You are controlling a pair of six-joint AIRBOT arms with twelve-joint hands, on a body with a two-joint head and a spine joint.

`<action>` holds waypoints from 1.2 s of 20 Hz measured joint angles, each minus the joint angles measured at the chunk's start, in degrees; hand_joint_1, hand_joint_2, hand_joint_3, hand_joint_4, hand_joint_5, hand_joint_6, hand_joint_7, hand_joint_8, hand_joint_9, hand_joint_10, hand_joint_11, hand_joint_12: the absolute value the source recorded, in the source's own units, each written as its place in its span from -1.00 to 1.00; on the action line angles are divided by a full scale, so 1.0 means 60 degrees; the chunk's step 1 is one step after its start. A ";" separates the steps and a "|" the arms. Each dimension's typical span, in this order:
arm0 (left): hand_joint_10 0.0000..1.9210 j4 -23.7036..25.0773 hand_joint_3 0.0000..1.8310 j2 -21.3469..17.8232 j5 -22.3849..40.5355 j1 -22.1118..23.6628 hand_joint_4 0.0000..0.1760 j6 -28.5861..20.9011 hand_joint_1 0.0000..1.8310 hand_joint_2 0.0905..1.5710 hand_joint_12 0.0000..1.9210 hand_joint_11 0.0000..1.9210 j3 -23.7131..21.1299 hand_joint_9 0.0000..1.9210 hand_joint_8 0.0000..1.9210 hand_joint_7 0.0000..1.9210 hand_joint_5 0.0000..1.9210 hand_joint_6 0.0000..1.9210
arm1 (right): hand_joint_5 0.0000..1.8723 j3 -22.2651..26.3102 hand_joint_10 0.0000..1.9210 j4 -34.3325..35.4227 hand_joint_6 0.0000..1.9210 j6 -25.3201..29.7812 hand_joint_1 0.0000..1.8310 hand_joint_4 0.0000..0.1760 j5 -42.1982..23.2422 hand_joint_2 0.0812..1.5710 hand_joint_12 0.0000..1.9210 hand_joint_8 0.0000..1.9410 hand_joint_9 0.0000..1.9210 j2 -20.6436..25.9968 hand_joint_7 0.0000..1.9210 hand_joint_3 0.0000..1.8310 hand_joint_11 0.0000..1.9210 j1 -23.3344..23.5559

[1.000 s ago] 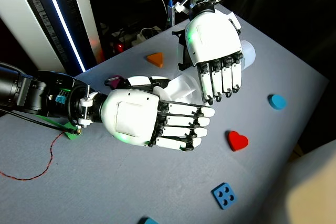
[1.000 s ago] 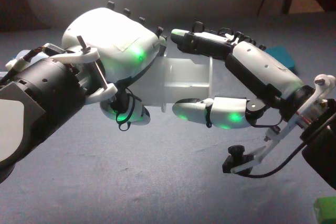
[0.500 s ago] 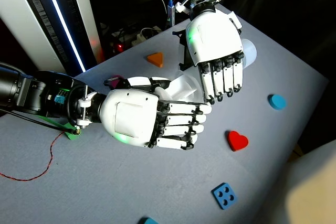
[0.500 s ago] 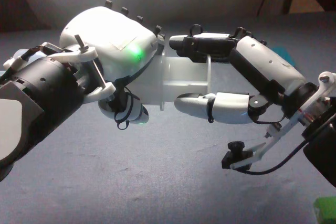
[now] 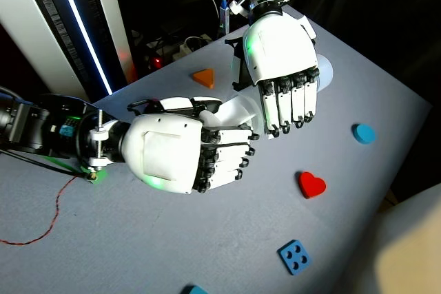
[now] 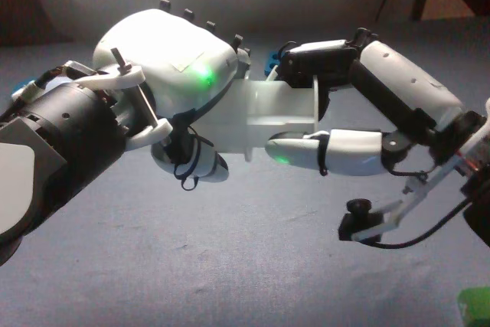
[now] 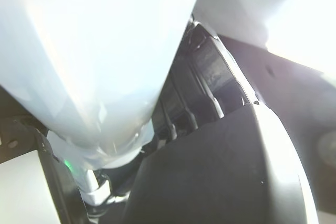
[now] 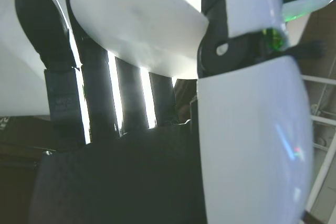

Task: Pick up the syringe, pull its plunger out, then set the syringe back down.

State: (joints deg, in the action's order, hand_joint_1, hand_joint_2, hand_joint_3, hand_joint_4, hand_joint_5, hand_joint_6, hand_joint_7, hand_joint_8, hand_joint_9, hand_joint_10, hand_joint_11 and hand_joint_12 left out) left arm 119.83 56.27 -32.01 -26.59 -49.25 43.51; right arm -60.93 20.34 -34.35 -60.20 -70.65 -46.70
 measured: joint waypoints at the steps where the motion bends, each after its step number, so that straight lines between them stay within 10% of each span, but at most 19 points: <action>1: 0.48 -0.0007 -1.00 0.0000 0.0044 0.0000 -1.00 -0.0033 0.49 0.46 0.34 -0.24 0.0000 -0.17 0.16 -0.05 -0.20 0.22 | -0.04 0.0018 0.30 -0.0044 0.03 0.0120 0.50 -1.00 0.0004 0.38 0.32 -0.14 -0.03 0.0062 0.10 -1.00 -0.14 -0.0047; 24: 0.48 0.0029 -1.00 0.0080 -0.0022 0.0149 -1.00 -0.0160 0.49 0.45 0.33 -0.21 0.0004 -0.15 0.15 -0.06 -0.18 0.19 | -0.09 -0.0029 0.32 -0.0801 0.08 0.1002 0.50 -1.00 -0.0339 0.39 0.33 -0.10 -0.04 0.1745 0.08 -1.00 -0.14 -0.0758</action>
State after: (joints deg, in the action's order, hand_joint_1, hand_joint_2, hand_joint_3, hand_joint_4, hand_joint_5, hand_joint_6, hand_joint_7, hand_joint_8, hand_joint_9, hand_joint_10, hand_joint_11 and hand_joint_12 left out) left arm 120.01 56.75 -32.14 -25.69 -50.22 43.53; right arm -61.10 15.53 -28.34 -62.24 -60.18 -51.24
